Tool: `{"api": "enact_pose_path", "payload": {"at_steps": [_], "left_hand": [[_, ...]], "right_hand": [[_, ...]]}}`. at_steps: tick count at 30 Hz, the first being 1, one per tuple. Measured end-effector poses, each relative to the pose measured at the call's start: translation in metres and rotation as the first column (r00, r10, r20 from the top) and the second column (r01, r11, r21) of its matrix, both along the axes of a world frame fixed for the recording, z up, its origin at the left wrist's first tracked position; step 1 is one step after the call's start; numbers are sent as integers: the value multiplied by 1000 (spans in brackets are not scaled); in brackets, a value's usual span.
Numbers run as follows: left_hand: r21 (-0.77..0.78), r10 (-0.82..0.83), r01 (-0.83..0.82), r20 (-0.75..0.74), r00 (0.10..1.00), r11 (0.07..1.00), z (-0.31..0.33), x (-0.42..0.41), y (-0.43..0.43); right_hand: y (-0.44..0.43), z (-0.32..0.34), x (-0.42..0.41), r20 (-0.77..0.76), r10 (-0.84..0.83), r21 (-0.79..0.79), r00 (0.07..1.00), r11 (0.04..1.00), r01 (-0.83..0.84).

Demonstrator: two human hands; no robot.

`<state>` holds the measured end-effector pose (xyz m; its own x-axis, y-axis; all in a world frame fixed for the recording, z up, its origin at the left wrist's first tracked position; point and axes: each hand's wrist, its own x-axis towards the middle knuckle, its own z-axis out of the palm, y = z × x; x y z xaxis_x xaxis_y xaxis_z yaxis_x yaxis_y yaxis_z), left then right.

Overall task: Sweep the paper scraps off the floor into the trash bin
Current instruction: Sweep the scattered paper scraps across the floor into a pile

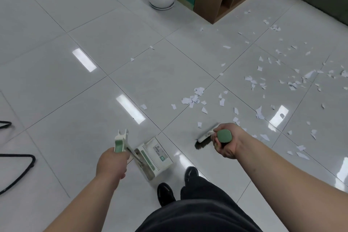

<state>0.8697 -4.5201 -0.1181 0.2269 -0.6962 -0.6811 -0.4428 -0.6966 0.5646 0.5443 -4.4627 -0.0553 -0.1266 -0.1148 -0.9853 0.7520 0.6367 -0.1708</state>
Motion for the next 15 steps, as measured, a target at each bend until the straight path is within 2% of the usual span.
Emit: {"api": "enact_pose_path", "payload": {"at_steps": [7,15], "left_hand": [[24,82,-83,35,996,996,0,12,-16],[24,162,-164,61,985,986,7,-10,-76]], "right_hand": [[-60,-11,-21,23,-56,-66,998,996,57],[-174,-33,-61,40,43,-152,998,988,-36]]}}
